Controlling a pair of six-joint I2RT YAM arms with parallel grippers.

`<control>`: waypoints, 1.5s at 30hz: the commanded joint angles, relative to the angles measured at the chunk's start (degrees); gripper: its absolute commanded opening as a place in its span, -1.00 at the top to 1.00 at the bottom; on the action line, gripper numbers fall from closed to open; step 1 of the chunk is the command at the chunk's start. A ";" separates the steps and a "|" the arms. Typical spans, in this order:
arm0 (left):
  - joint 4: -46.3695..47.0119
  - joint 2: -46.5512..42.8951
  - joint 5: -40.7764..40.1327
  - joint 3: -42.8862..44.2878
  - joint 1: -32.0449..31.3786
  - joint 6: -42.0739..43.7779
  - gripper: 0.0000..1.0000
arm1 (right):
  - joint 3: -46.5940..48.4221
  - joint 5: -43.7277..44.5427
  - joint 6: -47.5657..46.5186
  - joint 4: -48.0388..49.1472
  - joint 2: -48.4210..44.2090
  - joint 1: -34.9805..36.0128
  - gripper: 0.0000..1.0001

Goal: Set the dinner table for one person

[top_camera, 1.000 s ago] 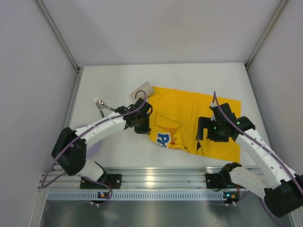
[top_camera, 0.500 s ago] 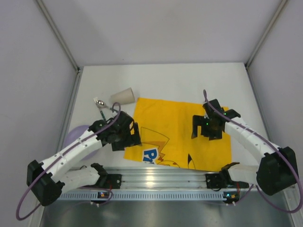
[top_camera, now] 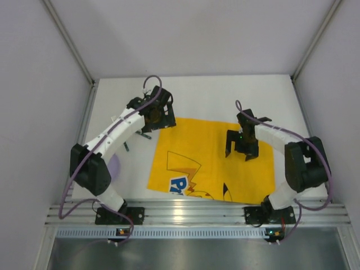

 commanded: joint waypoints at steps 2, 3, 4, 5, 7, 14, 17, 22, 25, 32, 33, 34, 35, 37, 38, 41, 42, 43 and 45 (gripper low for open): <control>7.47 7.82 -0.10 8.06 8.20 6.73 -0.95 | 8.18 -2.40 -1.00 4.95 8.49 -0.21 -0.98; 8.52 9.42 0.26 9.20 9.43 7.35 -0.95 | 9.34 -2.67 -1.00 4.95 9.89 -0.21 -0.98; 9.49 10.91 0.61 11.91 11.53 8.66 -0.94 | 10.48 -2.93 -1.00 4.86 12.17 -0.21 -0.97; 9.59 12.49 0.87 13.59 12.42 9.28 -0.94 | 12.58 -3.20 -0.91 4.95 13.06 -0.21 -0.97; 8.20 18.03 1.49 19.89 14.35 11.56 -0.93 | 14.96 -3.11 -1.35 4.51 14.91 -0.21 -0.96; 0.72 32.89 1.31 39.79 15.24 17.37 -0.90 | 23.92 -3.99 -2.58 2.06 20.53 -0.21 -0.94; 0.71 33.43 2.20 41.03 15.15 18.43 -0.89 | 24.55 -4.25 -2.67 0.73 19.49 -0.21 -0.94; -1.31 30.80 -3.51 37.44 14.36 21.41 -0.85 | 24.29 -3.81 -3.20 -3.12 13.71 -0.21 -0.94; -1.31 28.68 -8.43 34.37 13.13 23.60 -0.84 | 23.67 -3.20 -3.20 -5.41 9.93 -0.21 -0.94; -1.84 30.61 -14.59 30.75 11.02 24.50 -0.80 | 25.68 -3.28 -3.55 -10.51 3.59 -0.38 -0.97; -1.84 31.40 -14.85 30.66 10.76 24.32 -0.79 | 26.13 -3.37 -3.89 -11.04 3.23 -0.38 -0.98; -1.84 31.84 -15.38 30.66 10.76 24.23 -0.77 | 26.57 -3.29 -4.07 -12.26 2.53 -0.30 -0.98; -1.92 32.19 -15.82 30.66 10.76 24.14 -0.74 | 27.01 -2.85 -4.25 -12.80 2.18 -0.56 -0.99; -2.10 33.34 -17.40 30.84 10.76 24.05 -0.68 | 25.79 -2.59 -4.69 -13.50 0.86 -0.91 -0.99; -2.19 33.60 -18.10 30.75 10.76 24.05 -0.65 | 25.00 -2.58 -4.86 -13.51 0.33 -1.35 -0.99; -2.01 34.83 -20.04 30.75 10.76 24.23 -0.36 | 20.17 -2.58 -4.95 -12.98 -2.65 -2.40 -0.99; -2.10 35.18 -20.30 30.66 10.76 24.32 -0.19 | 18.85 -2.67 -5.04 -12.81 -3.53 -2.58 -1.00; -1.93 36.06 -20.65 30.66 10.76 24.32 -0.14 | 16.66 -2.67 -5.04 -12.63 -5.19 -3.02 -0.99; -1.75 37.20 -21.01 30.48 10.76 24.40 0.02 | 14.72 -2.67 -5.13 -12.28 -6.78 -3.46 -0.99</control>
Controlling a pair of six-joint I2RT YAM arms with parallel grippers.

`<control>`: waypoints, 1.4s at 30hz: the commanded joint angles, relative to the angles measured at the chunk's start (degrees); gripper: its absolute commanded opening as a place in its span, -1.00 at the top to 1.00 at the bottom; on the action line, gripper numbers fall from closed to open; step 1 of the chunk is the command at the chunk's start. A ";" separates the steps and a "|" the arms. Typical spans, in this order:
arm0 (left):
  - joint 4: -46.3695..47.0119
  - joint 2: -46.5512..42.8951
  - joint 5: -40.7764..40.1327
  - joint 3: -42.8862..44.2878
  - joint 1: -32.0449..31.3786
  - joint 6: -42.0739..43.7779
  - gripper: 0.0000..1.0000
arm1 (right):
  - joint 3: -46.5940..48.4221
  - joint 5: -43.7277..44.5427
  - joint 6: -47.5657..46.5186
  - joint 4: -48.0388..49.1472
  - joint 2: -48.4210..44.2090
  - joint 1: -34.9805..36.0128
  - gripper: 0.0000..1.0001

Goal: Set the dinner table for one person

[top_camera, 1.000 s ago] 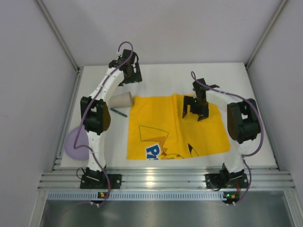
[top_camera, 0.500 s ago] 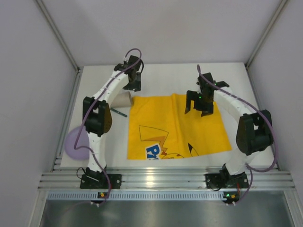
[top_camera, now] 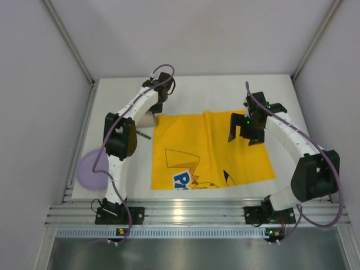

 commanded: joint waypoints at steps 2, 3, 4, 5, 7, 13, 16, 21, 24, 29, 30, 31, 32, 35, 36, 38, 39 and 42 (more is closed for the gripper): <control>-0.50 2.98 -3.70 -0.01 0.14 0.58 0.10 | -4.11 0.65 -0.93 -0.89 -5.55 -1.58 -1.00; -0.50 3.25 -4.14 0.08 0.14 0.58 0.21 | -4.56 0.74 -1.02 -0.89 -6.34 -1.84 -0.99; -0.33 3.34 -4.40 0.08 0.14 0.58 0.30 | -5.08 0.65 -1.02 -1.06 -6.69 -2.28 -0.99; -0.15 3.51 -4.49 0.08 0.22 0.75 0.43 | -5.17 0.65 -1.11 -1.15 -7.04 -2.46 -0.99; -0.41 3.51 -5.46 0.61 0.22 1.19 0.75 | -5.00 1.00 -1.11 -1.15 -7.66 -2.72 -1.00; -2.52 -0.70 -6.69 3.94 0.22 2.07 1.00 | -7.10 -0.48 -0.76 2.36 -6.96 -2.99 -0.99; -3.84 -5.09 -0.83 5.79 0.22 0.85 1.00 | -9.38 -1.80 -0.23 5.08 -4.94 -4.47 -0.99; 3.52 -14.40 21.74 -0.08 -0.48 -0.47 1.00 | -15.09 -2.86 0.82 11.49 -2.66 -7.82 -1.00; 8.01 -19.24 31.36 -5.18 -2.23 -1.53 1.00 | -17.38 -2.34 1.44 14.66 0.14 -9.66 -0.99; 7.41 -20.74 35.05 -6.95 -4.61 -3.55 1.00 | -18.80 -1.11 2.31 16.60 3.67 -10.37 -0.99; 7.32 -21.09 35.23 -6.86 -5.05 -3.72 1.00 | -19.41 1.24 2.75 16.08 3.85 -10.72 -1.00; 7.32 -21.18 35.32 -6.77 -5.31 -3.90 1.00 | -19.94 2.66 3.02 15.64 3.68 -11.07 -1.00; 7.49 -21.27 35.50 -6.34 -5.92 -4.16 1.00 | -20.38 4.33 4.07 14.85 3.50 -11.25 -0.99; 7.41 -20.75 36.29 -4.50 -6.54 -5.13 1.00 | -23.01 7.06 4.51 14.93 2.09 -12.30 -1.00; 7.32 -20.22 36.46 -3.97 -6.72 -5.48 1.00 | -24.15 7.33 4.69 15.02 1.83 -12.48 -1.00; 7.32 -19.52 36.82 -2.13 -7.33 -6.27 1.00 | -24.60 7.33 5.30 15.19 1.83 -13.53 -0.99; 7.23 -19.17 36.99 -1.42 -7.68 -6.45 1.00 | -24.69 6.81 5.31 15.46 1.74 -13.54 -0.99; 6.97 -17.06 36.99 1.83 -9.09 -7.24 1.00 | -24.25 5.05 4.87 14.85 1.30 -13.54 -0.99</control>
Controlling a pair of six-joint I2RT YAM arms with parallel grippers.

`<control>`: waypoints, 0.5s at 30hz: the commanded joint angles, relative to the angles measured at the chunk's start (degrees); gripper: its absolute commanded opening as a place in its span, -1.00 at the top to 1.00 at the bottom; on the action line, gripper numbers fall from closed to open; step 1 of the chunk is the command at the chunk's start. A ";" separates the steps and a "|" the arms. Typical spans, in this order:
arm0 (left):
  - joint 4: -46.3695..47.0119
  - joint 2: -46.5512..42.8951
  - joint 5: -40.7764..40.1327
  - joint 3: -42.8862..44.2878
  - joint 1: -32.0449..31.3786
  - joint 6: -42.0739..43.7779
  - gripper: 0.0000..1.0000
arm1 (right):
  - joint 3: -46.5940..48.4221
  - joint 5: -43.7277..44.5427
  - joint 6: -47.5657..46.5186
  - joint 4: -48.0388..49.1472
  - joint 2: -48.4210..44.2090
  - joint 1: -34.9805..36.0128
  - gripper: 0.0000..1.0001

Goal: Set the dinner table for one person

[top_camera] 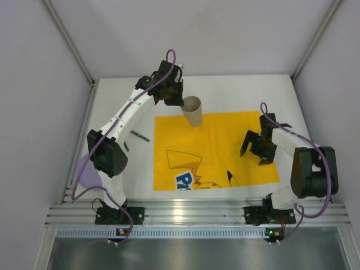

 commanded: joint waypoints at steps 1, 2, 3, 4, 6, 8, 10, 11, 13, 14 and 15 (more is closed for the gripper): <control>2.51 2.44 2.00 5.57 -1.92 -2.04 1.00 | -1.52 1.64 -0.38 0.33 0.34 -1.12 -1.00; 2.68 3.41 2.35 7.50 -2.71 -2.48 1.00 | -1.17 1.37 -0.64 -0.80 -0.36 -1.12 -0.99; 3.12 4.29 2.70 8.56 -3.15 -2.83 1.00 | 0.06 1.02 -0.82 -1.42 -2.37 -1.12 -0.99; 3.47 6.47 3.84 10.83 -4.20 -3.18 1.00 | 1.11 0.93 -1.08 -2.39 -3.78 -1.12 -0.99; 4.70 8.68 4.81 13.30 -5.26 -4.32 1.00 | 5.31 -0.03 -1.69 -5.11 -10.01 -1.12 -1.00; 5.76 12.27 6.56 17.00 -7.02 -5.81 1.00 | 9.10 -1.27 -2.13 -8.96 -15.02 -1.12 -0.99; 8.13 14.57 7.62 19.37 -8.77 -7.39 1.00 | 17.62 3.99 -1.53 -14.76 -18.73 1.94 -0.98; 9.18 16.49 8.41 19.64 -9.39 -7.92 1.00 | 19.65 4.44 -1.09 -18.27 -21.08 2.65 -0.98; 12.07 18.17 9.12 20.34 -10.97 -9.07 1.00 | 23.70 6.10 -0.64 -20.75 -23.82 2.83 -0.99; 12.70 19.23 9.12 20.78 -11.59 -9.68 1.00 | 24.84 6.64 -0.90 -23.29 -24.62 3.09 -0.99; 13.14 21.06 8.69 21.31 -12.03 -10.04 1.00 | 26.94 7.69 -1.17 -24.79 -25.41 3.18 -0.99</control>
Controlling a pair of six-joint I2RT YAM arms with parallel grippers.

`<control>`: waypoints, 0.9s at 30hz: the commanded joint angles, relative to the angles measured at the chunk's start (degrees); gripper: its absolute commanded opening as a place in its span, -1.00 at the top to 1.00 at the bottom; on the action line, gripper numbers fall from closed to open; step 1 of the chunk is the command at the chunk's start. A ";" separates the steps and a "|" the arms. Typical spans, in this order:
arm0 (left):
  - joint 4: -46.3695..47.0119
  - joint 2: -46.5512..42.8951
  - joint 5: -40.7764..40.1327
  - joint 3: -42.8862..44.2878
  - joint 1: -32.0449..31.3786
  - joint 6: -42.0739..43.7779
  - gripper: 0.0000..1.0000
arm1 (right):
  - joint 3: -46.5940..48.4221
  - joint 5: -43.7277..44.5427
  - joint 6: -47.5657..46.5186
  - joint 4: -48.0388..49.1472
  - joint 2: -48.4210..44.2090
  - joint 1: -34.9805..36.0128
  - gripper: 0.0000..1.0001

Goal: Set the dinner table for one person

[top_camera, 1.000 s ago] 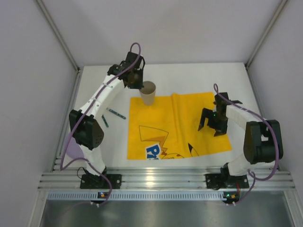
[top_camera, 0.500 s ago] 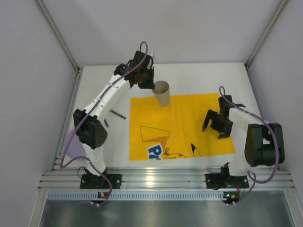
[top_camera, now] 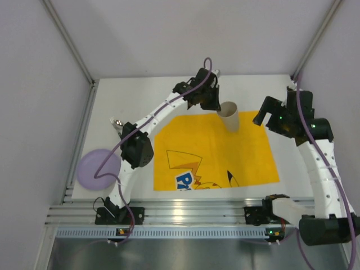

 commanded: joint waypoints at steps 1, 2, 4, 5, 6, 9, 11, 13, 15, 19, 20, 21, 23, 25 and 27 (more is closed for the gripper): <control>6.11 3.66 1.91 4.83 -2.67 -3.13 1.00 | 5.34 5.55 -0.75 -11.99 -3.36 1.19 -1.00; 6.02 4.71 1.47 5.89 -3.21 -3.13 1.00 | 5.96 5.74 -0.93 -14.62 -3.45 1.20 -1.00; 6.11 7.60 0.33 8.95 -4.87 -2.52 1.00 | 6.84 4.17 -1.02 -16.05 -4.59 1.20 -1.00; 5.85 8.32 -0.90 9.76 -5.49 -1.56 1.00 | 6.85 3.46 -1.11 -17.01 -5.64 1.20 -0.99; 5.85 9.02 -3.87 10.20 -6.02 -1.20 1.00 | 6.76 2.50 -1.11 -17.28 -6.25 1.20 -0.99; 6.37 10.52 -7.57 10.82 -7.60 -0.50 1.00 | 6.23 3.53 -1.90 -18.42 -7.58 1.63 -1.00; 6.55 11.49 -11.18 11.35 -8.31 0.03 1.00 | 6.14 4.33 -2.43 -18.95 -8.19 2.07 -0.99; 6.64 12.19 -15.47 12.74 -9.79 3.00 1.00 | 6.32 5.21 -2.95 -19.30 -8.46 2.78 -1.00; 7.07 13.16 -18.73 13.80 -11.20 5.82 1.00 | 6.40 5.74 -3.13 -19.39 -8.55 3.30 -0.99; 9.00 13.69 -22.52 14.34 -14.10 9.96 0.99 | 6.58 6.71 -3.66 -19.13 -8.02 4.62 -0.99; 9.18 13.95 -22.44 14.34 -14.28 9.96 0.96 | 6.49 6.71 -3.66 -19.04 -7.84 4.80 -0.99; 9.19 14.13 -22.09 14.25 -14.29 9.96 0.95 | 6.49 6.71 -3.66 -18.95 -7.58 5.06 -0.99; 8.75 14.30 -21.91 14.25 -14.29 10.05 0.74 | 6.58 6.71 -3.83 -18.60 -7.14 5.15 -0.99; 8.57 14.39 -20.60 14.07 -14.29 11.01 0.38 | 6.49 6.62 -3.75 -18.25 -6.88 5.33 -1.00; 8.75 14.48 -19.37 13.90 -14.37 11.63 -0.14 | 6.15 6.44 -3.83 -17.99 -6.70 5.50 -0.99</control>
